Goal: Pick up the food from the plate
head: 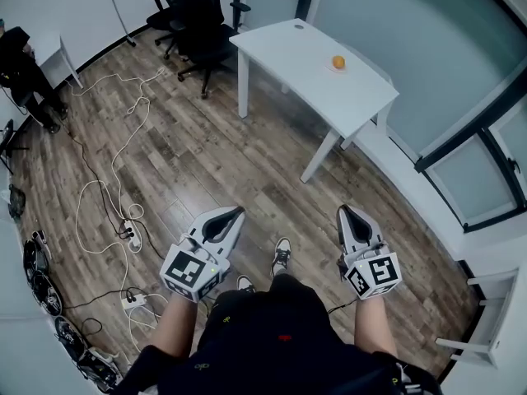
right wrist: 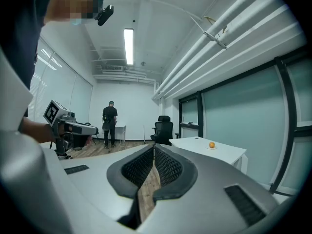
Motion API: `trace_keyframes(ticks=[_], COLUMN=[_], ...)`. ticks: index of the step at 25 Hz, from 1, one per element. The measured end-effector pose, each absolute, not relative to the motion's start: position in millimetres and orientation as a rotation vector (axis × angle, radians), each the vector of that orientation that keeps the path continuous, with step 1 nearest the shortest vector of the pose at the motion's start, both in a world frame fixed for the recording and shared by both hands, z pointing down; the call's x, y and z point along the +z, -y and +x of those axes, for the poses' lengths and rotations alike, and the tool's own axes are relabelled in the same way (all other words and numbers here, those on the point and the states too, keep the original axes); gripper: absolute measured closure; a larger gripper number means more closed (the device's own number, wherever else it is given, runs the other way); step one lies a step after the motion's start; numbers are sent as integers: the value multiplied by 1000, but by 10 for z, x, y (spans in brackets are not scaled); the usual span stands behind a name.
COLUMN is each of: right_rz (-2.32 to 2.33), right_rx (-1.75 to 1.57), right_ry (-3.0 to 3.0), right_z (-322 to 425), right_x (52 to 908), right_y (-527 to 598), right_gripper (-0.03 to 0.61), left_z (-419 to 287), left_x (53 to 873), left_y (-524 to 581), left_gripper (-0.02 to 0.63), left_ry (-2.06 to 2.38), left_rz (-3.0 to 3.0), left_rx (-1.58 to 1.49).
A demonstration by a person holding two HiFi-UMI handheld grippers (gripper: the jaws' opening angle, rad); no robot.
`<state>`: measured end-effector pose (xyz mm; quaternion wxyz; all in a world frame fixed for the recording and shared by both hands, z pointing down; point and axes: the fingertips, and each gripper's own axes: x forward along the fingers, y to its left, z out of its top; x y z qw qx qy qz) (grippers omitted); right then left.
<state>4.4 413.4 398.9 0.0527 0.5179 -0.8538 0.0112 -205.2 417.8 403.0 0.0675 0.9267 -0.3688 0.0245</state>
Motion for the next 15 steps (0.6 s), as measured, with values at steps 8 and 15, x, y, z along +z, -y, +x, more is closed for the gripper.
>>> trace_keyframes(ticks=[8, 15], right_rz=[1540, 1557], right_rx=[50, 64], right_ry=[2636, 2653], right_z=[87, 481], right_x=[4050, 4059], right_y=[-3475, -2638], right_gripper=[549, 549], left_z=[-2012, -1755], left_x=[4004, 3934], left_y=[-3589, -2768], left_gripper=[591, 591], left_ry=[1160, 1221], left_rz=[2789, 2773], left_rx=[110, 136])
